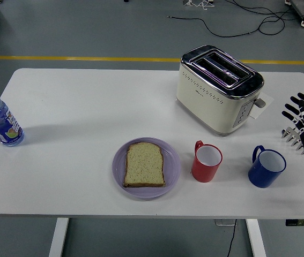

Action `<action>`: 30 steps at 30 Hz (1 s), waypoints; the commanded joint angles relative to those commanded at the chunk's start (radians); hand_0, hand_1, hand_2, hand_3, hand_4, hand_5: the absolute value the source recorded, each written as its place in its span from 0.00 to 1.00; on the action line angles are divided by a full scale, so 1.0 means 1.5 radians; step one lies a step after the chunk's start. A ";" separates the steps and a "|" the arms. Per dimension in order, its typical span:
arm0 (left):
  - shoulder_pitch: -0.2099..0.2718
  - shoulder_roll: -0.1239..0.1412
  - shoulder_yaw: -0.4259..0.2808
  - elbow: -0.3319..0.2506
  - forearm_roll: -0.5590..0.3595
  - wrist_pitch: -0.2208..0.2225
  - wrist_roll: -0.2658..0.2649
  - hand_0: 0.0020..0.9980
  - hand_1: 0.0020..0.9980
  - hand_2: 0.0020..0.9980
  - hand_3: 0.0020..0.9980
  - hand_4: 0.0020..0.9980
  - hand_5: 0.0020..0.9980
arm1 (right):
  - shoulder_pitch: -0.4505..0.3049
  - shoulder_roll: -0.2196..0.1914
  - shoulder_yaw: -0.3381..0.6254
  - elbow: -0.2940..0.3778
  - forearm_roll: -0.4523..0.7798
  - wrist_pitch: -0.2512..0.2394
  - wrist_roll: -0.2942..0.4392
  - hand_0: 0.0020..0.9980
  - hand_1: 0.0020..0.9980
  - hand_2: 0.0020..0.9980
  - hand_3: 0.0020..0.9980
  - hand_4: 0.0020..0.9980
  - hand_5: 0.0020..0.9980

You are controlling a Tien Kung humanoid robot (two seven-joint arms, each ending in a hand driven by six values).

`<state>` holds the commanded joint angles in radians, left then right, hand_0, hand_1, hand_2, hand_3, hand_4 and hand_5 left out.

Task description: Pick up the cup,pour liquid into bread,place the cup on the desk

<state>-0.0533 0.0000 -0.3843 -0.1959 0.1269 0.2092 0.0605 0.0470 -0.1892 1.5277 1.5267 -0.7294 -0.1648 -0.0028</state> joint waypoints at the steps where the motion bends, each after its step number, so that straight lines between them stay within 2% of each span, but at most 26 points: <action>1: 0.001 0.000 0.001 0.000 0.000 0.000 0.000 0.64 0.66 0.67 0.52 0.24 0.85 | 0.000 0.000 0.000 0.000 0.000 0.000 0.000 0.71 0.63 0.68 0.62 0.57 0.22; 30: 0.009 0.000 0.013 0.000 -0.003 -0.001 0.000 0.65 0.66 0.68 0.52 0.24 0.84 | -0.009 0.002 0.020 -0.011 -0.010 0.000 -0.002 0.71 0.63 0.68 0.62 0.56 0.22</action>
<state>-0.0400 0.0000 -0.3649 -0.1953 0.1223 0.2083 0.0608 0.0329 -0.1862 1.5583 1.5096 -0.7448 -0.1650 -0.0051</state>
